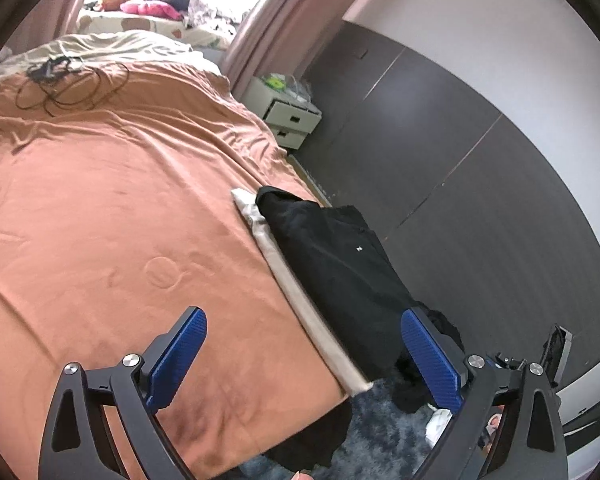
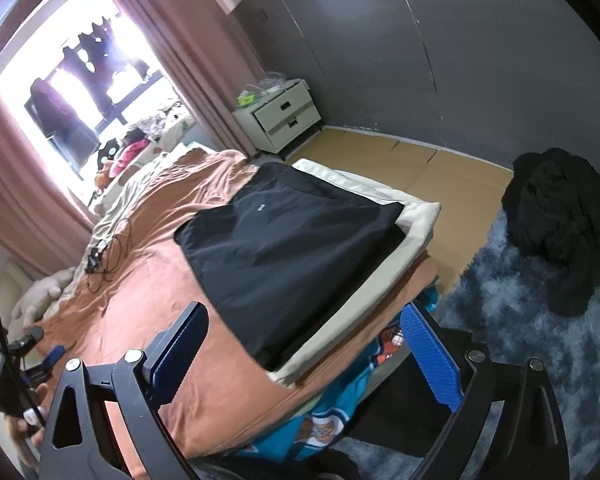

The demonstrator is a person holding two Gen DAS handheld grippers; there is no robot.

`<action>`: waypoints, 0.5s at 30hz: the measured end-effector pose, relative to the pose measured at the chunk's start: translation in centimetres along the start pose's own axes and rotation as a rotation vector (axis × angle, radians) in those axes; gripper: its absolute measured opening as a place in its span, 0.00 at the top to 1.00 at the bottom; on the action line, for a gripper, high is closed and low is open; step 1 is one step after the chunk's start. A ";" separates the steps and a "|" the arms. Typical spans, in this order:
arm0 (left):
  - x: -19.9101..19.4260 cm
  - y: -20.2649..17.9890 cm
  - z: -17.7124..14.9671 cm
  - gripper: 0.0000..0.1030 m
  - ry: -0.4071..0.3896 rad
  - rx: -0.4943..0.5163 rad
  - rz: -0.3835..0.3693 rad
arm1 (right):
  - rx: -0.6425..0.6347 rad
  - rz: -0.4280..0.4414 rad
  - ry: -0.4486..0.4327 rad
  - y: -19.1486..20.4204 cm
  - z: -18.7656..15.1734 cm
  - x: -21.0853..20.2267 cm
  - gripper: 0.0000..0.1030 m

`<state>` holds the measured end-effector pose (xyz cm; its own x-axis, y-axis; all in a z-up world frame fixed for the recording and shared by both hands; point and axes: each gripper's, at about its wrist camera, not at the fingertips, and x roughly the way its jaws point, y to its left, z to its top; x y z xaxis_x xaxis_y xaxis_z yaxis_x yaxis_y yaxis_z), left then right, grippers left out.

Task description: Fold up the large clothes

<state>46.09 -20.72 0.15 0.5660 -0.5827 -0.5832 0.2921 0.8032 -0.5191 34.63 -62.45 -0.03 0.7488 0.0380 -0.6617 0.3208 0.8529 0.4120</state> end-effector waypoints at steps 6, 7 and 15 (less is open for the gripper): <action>-5.1 -0.3 -1.7 0.05 -0.061 0.049 0.028 | -0.040 0.013 -0.036 2.5 -1.9 -2.9 0.06; -5.9 -0.5 -2.0 0.05 -0.070 0.055 0.032 | -0.047 0.019 -0.040 2.9 -2.3 -3.4 0.06; -11.8 -0.5 -4.8 0.01 -0.117 0.090 0.058 | -0.099 0.043 -0.075 6.0 -5.4 -7.4 0.06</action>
<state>35.60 -14.82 4.29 0.6686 -0.5209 -0.5307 0.3213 0.8460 -0.4255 27.83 -54.84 3.97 0.8028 0.0395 -0.5949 0.2318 0.8986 0.3726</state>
